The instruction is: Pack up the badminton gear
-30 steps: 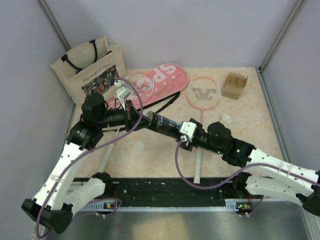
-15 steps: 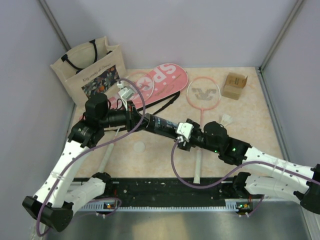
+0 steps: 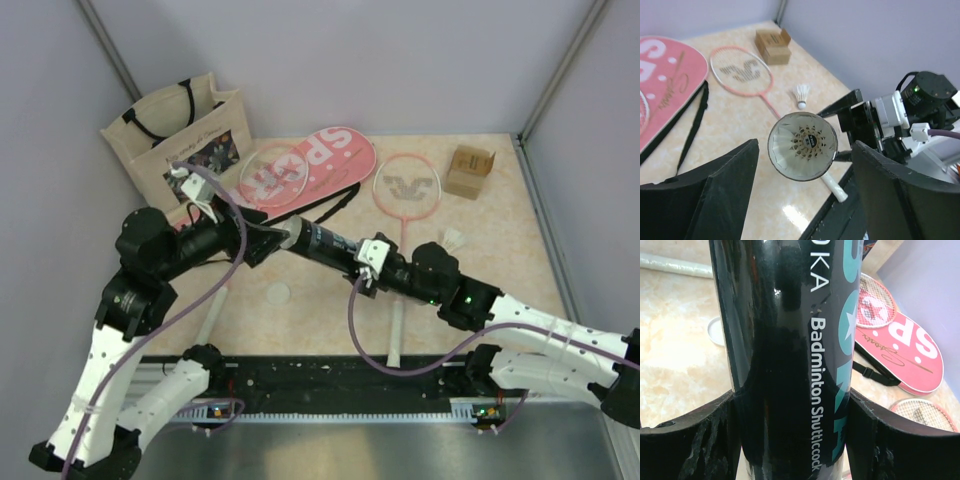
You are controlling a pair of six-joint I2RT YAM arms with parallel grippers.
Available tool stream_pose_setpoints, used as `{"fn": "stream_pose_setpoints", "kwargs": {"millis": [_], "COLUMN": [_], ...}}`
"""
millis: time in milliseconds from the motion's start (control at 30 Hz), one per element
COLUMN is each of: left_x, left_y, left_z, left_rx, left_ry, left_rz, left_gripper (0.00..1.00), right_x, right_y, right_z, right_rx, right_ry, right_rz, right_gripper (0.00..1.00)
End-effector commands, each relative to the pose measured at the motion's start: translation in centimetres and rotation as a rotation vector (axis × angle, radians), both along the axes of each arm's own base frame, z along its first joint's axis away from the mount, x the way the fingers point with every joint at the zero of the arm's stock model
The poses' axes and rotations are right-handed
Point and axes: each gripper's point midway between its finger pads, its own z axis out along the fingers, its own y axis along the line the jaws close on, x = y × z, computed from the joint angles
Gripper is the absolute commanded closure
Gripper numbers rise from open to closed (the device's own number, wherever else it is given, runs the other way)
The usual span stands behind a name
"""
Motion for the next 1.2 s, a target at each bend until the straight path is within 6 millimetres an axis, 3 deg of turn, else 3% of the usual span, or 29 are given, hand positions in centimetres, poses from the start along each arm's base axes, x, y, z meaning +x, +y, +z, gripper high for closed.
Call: {"fn": "stream_pose_setpoints", "kwargs": {"millis": [0, 200, 367, 667, 967, 1167], "left_x": [0.5, 0.2, -0.1, 1.6, 3.5, 3.3], "left_y": [1.1, 1.1, -1.0, -4.8, -7.6, -9.1], "left_z": [4.1, 2.6, 0.3, 0.1, -4.3, -5.2], "left_rx": [-0.106, -0.129, -0.191, -0.328, -0.313, -0.341], "left_ry": [-0.116, -0.153, -0.201, -0.156, -0.074, -0.074], "left_rz": [0.101, 0.091, -0.044, -0.244, -0.283, -0.335], "left_gripper": [0.13, 0.11, 0.10, 0.10, 0.10, 0.12], "right_x": [-0.1, 0.4, 0.0, -0.9, -0.1, -0.1], "right_y": [0.9, 2.0, 2.9, 5.1, 5.5, 6.1], "right_z": [4.4, 7.2, 8.9, 9.2, 8.2, 7.8], "right_rx": [0.186, 0.434, 0.606, 0.724, 0.742, 0.748], "right_ry": [-0.019, 0.119, 0.228, 0.361, 0.365, 0.385], "right_rz": [-0.003, -0.062, -0.042, 0.043, 0.009, 0.029], "right_gripper": [0.70, 0.69, 0.68, 0.65, 0.61, 0.61]}}
